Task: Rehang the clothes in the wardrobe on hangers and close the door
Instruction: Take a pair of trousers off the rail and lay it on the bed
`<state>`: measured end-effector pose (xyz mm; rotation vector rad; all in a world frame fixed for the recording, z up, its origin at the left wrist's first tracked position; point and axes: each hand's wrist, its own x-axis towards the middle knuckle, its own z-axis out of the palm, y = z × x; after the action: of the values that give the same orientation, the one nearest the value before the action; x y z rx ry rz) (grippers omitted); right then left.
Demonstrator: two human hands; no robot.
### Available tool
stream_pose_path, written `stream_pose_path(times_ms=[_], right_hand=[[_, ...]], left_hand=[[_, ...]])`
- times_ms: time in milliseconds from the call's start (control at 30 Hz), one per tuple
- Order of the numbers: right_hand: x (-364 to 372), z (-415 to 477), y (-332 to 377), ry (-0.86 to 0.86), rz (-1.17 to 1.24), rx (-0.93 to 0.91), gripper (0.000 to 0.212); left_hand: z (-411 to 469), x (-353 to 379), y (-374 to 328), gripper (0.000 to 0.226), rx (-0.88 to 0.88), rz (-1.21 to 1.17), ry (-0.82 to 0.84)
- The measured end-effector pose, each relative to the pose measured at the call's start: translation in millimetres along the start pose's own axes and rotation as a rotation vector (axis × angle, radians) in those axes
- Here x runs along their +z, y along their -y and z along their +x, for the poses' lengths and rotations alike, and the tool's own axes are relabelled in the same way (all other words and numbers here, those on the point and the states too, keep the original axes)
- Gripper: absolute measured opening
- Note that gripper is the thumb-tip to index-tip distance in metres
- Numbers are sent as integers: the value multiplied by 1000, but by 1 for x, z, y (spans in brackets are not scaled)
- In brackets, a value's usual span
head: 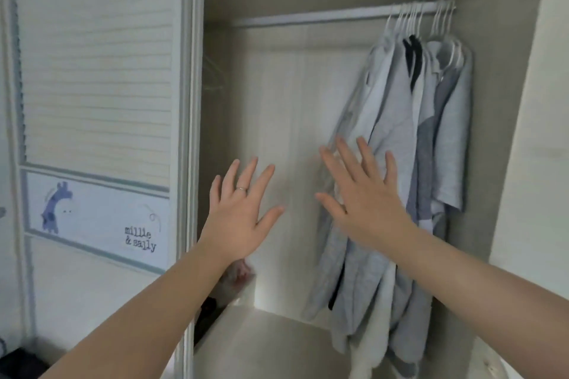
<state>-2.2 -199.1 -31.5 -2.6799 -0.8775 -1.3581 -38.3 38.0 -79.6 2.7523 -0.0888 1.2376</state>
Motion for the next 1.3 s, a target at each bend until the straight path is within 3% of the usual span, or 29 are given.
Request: stream_pose_path(times_ms=[333, 867, 1167, 1300], right_hand=[[-41, 97, -86, -119, -297, 181, 70], [-37, 253, -141, -29, -517, 403, 59], [-28, 311, -166, -37, -740, 468, 21], [-26, 325, -174, -54, -802, 554, 18]], left_hand=[[174, 50, -25, 77, 172, -178, -137], [394, 143, -47, 73, 260, -651, -52], [461, 179, -90, 108, 210, -1033, 64], [470, 189, -106, 113, 255, -1178, 116]])
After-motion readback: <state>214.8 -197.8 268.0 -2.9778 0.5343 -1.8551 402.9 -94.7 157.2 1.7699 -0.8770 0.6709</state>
